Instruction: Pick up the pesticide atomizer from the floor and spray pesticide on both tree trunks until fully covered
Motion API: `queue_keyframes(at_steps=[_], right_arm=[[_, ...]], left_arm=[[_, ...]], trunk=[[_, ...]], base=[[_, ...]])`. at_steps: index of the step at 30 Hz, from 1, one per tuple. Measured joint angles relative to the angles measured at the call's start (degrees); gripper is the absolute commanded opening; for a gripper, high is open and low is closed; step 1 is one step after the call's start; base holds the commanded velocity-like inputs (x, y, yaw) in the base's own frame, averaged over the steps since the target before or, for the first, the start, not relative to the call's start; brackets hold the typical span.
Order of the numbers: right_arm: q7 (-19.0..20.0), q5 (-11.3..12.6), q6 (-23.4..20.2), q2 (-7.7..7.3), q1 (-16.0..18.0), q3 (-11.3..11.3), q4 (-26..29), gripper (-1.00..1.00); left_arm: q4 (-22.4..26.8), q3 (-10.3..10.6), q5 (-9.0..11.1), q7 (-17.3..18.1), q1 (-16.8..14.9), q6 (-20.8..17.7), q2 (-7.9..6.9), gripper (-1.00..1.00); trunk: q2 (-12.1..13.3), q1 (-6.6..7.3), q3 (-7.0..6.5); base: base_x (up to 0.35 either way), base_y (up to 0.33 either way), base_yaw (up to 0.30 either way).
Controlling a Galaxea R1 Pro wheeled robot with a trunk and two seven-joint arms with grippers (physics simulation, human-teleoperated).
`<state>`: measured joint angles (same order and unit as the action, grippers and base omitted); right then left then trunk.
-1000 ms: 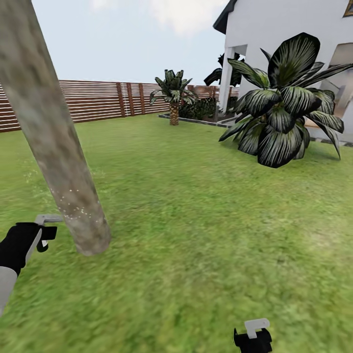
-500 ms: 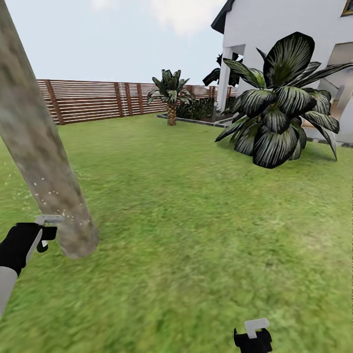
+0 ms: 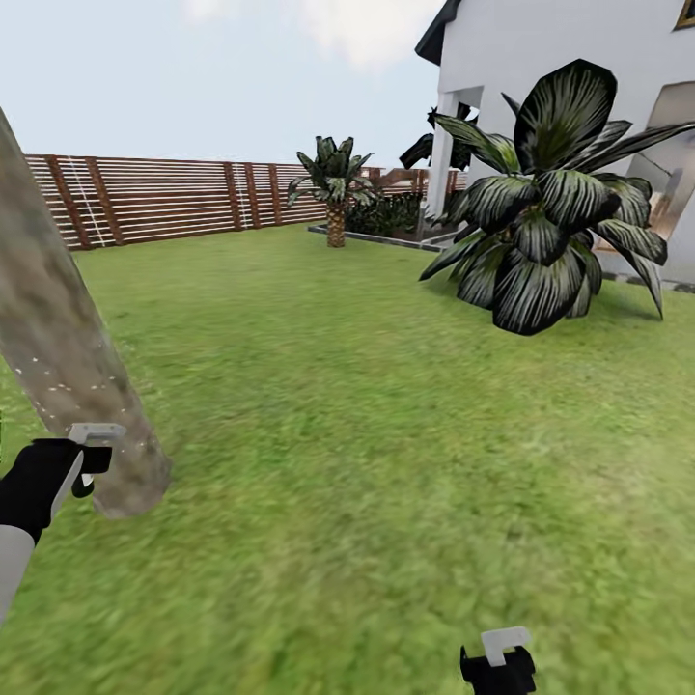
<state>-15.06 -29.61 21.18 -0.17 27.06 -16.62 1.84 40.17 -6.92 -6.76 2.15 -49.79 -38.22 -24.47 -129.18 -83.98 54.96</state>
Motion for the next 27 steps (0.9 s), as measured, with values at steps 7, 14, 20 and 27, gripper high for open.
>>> queue_keyframes(at_steps=[7, 14, 20, 27], right_arm=[[0.0, -0.02, 0.0, 0.0, -0.02, 0.01, -0.01, 1.0], [0.02, -0.02, 0.0, 0.0, -0.01, 0.0, -0.01, 1.0], [0.04, -0.02, 0.0, 0.0, 0.01, 0.0, -0.01, 1.0], [0.05, 0.04, 0.0, 0.0, 0.01, 0.0, 0.01, 1.0]], left_arm=[[-0.52, -0.02, -0.18, -2.07, 0.07, -0.01, -0.18, -1.0], [-0.72, 0.08, 0.19, -3.85, 0.19, -0.05, -0.03, -1.0], [-0.52, 0.08, 0.18, -3.93, 0.18, -0.43, 0.08, -1.0], [-0.85, -0.09, 0.19, -3.96, 0.17, -0.43, 0.21, -1.0]], trunk=[[0.0, 0.0, 0.0], [0.0, 0.0, 0.0], [0.0, 0.01, 0.0], [0.0, 0.01, 0.0]], base=[[0.135, -0.273, 0.269], [0.135, -0.272, 0.278], [0.202, -0.224, 0.238], [0.229, -0.2, 0.013]])
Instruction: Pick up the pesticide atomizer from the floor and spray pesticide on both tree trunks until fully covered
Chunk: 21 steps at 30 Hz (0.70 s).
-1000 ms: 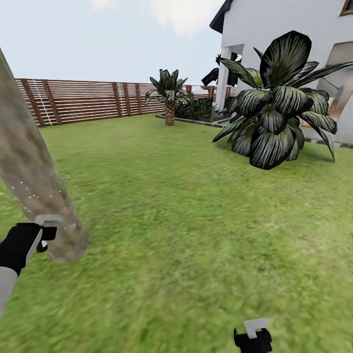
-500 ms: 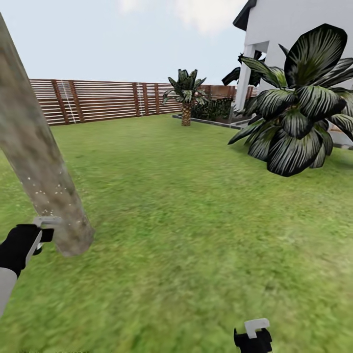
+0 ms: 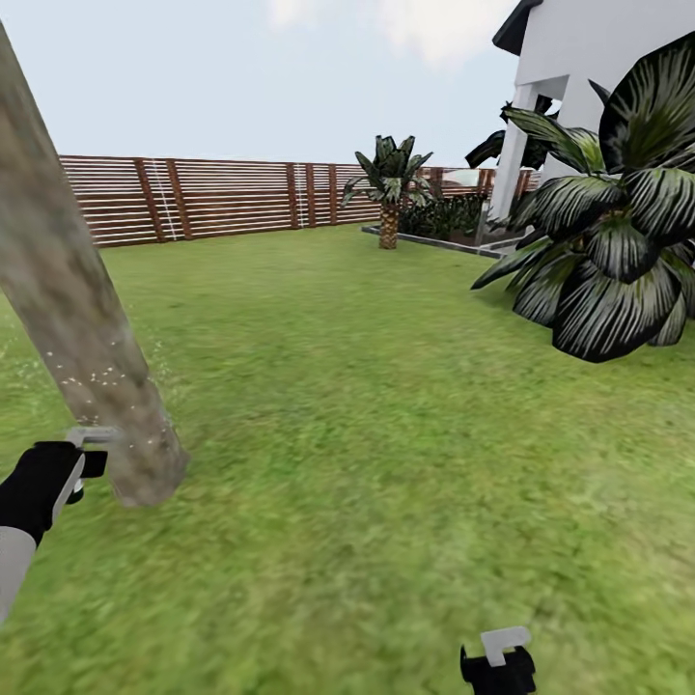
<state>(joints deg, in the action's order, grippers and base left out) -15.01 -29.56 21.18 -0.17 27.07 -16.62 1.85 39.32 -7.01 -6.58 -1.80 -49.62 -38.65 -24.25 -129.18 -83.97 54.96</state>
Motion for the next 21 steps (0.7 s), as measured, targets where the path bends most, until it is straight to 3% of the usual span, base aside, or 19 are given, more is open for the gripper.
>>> queue_keyframes(at_steps=[9, 16, 21], right_arm=[[-0.04, -0.03, 0.0, 0.0, -0.03, 0.0, -0.01, 1.0], [-0.04, -0.07, 0.0, 0.01, -0.01, 0.01, -0.02, 1.0], [-0.03, -0.07, 0.0, 0.01, -0.01, 0.01, -0.02, 1.0]], left_arm=[[-0.1, -0.09, 0.01, 0.0, 0.08, 0.0, 0.03, -1.0], [-0.47, -0.51, 0.03, -0.18, 3.27, 0.09, -0.22, -1.0], [-0.46, -0.12, 0.03, -0.17, 3.44, 0.08, 0.01, -1.0]], trunk=[[0.0, -0.01, 0.0], [0.0, -0.01, 0.0], [0.0, -0.01, 0.0]], base=[[0.156, -0.234, 0.031], [0.12, -0.254, 0.264], [0.147, -0.249, 0.278]])
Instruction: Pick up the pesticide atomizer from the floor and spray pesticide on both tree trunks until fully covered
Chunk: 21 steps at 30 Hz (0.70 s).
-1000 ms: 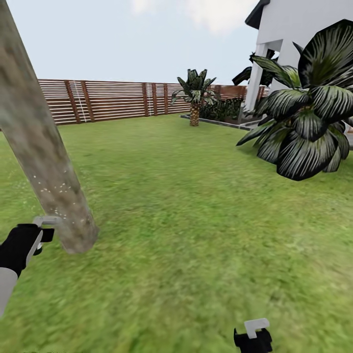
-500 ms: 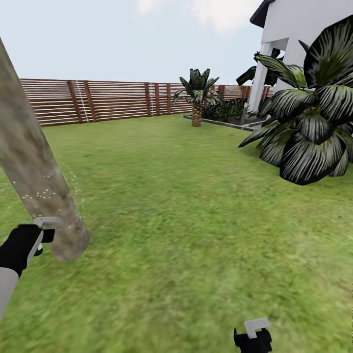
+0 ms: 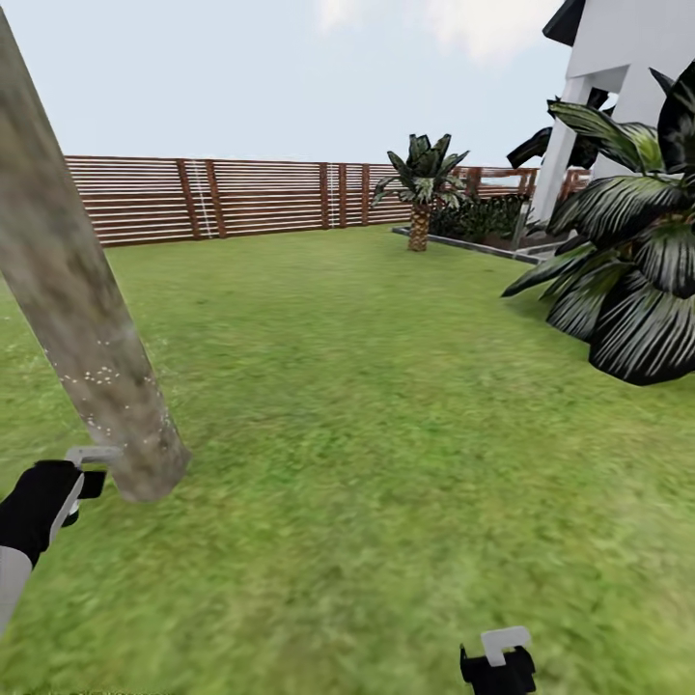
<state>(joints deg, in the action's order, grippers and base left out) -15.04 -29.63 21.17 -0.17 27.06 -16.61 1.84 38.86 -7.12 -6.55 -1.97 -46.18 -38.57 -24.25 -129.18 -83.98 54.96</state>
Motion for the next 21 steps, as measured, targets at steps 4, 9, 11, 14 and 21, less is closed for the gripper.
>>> queue_keyframes(at_steps=[4, 9, 11, 14, 21], right_arm=[[0.01, 0.0, 0.0, 0.0, 0.03, 0.0, 0.0, 1.0], [0.03, 0.0, 0.0, -0.01, -0.03, -0.01, 0.01, 1.0], [0.02, 0.0, 0.01, -0.01, -0.04, -0.01, 0.02, 1.0], [0.03, 0.0, 0.01, -0.01, -0.02, -0.01, 0.02, 1.0], [0.03, 0.0, 0.01, -0.01, -0.01, -0.01, 0.02, 1.0]], left_arm=[[0.03, -0.06, -0.04, -0.93, 0.0, -0.08, 0.09, -1.0], [0.05, -0.06, -0.02, -1.19, -0.01, -0.05, 0.22, -1.0], [0.06, -0.06, -0.02, -1.23, -0.02, -0.06, 0.22, -1.0], [0.04, -0.06, -0.02, -1.25, -0.02, -0.07, 0.23, -1.0], [-0.18, -0.06, 0.02, -1.29, -0.02, -0.05, 0.21, -1.0]], trunk=[[0.0, 0.0, 0.0], [0.0, 0.01, 0.0], [0.0, 0.01, 0.0], [0.0, 0.0, 0.0], [0.0, 0.0, 0.0]], base=[[0.206, -0.224, 0.25], [0.21, -0.222, 0.1], [0.21, -0.222, 0.009], [0.2, -0.223, 0.003], [0.154, -0.237, 0.0]])
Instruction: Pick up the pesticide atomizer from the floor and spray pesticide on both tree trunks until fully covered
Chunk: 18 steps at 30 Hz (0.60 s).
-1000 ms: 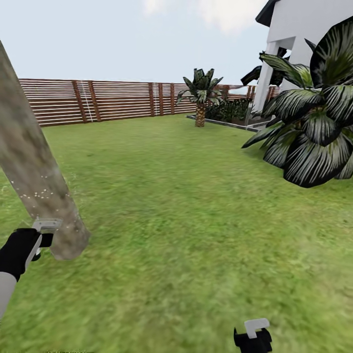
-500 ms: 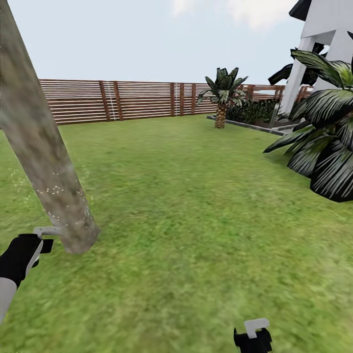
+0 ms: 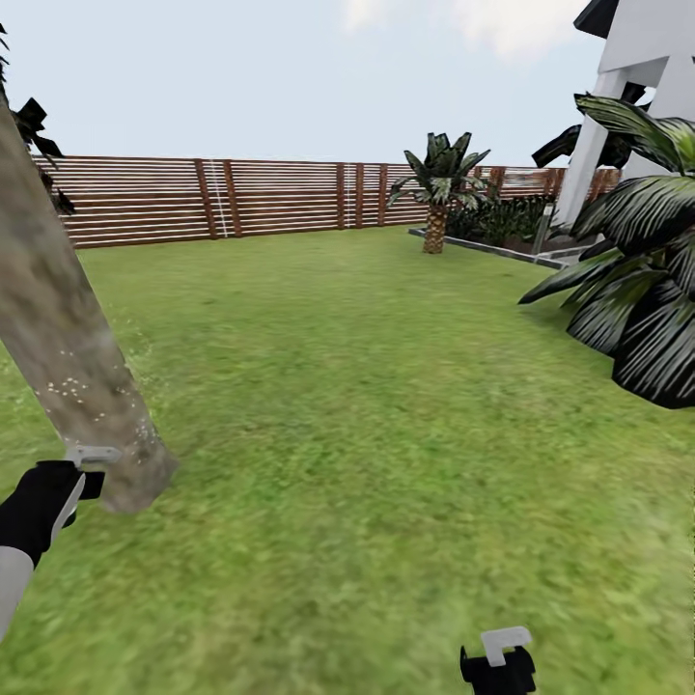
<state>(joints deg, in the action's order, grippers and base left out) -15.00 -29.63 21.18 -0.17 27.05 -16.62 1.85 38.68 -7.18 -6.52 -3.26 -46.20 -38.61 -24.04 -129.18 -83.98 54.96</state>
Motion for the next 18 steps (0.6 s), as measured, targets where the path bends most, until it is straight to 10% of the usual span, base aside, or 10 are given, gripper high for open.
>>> queue_keyframes(at_steps=[18], right_arm=[[-0.01, 0.0, 0.0, 0.0, -0.01, -0.01, 0.0, 1.0]], left_arm=[[-1.56, -0.08, 0.07, -0.34, 0.53, 0.21, 0.01, -1.0]], trunk=[[0.0, 0.01, 0.0]], base=[[0.188, -0.214, 0.156]])
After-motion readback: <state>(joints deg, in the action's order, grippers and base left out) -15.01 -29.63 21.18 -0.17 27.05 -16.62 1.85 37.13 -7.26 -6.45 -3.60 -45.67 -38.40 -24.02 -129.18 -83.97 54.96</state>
